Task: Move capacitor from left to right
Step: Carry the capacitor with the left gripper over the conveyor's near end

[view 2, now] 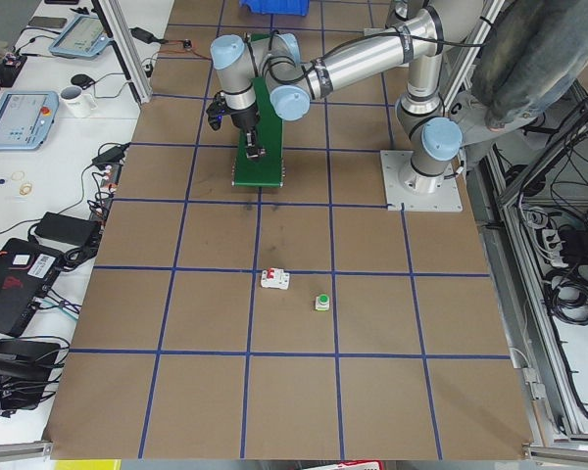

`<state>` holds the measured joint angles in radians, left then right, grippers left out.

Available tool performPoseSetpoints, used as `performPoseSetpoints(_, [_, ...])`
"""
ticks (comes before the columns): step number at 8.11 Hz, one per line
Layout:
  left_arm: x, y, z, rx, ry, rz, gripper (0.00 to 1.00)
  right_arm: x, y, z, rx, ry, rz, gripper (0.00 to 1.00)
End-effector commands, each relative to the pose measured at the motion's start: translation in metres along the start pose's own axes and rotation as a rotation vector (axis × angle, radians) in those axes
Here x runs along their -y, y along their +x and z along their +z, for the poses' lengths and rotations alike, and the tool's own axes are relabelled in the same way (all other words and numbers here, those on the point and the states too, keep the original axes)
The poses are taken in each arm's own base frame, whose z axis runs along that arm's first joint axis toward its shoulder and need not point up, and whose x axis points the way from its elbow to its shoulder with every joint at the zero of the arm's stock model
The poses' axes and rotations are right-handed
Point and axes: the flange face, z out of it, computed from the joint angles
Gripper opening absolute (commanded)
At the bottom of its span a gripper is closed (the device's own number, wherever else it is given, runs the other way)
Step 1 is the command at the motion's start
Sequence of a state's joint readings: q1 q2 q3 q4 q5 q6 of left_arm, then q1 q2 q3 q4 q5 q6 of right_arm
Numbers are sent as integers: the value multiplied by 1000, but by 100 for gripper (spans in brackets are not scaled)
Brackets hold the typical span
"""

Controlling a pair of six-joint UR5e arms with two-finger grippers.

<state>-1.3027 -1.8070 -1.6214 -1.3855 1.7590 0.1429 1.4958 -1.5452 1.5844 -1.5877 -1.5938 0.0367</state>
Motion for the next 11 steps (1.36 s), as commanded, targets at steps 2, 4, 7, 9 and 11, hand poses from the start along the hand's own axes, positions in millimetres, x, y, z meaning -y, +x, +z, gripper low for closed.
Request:
performPoseSetpoints(2, [6, 35, 9, -80, -8, -116, 14, 1, 2, 0, 0, -1, 3, 100])
performPoseSetpoints(4, [18, 47, 18, -118, 20, -109, 14, 2, 5, -1, 0, 5, 8, 100])
performPoseSetpoints(7, [49, 60, 57, -123, 51, -104, 15, 1, 5, 2, 9, -7, 11, 100])
performPoseSetpoints(9, [54, 65, 64, -121, 59, -99, 16, 1, 6, 3, 3, -12, 11, 100])
performPoseSetpoints(11, [48, 66, 54, -110, 79, -110, 17, 1, 7, 3, 2, -12, 14, 100])
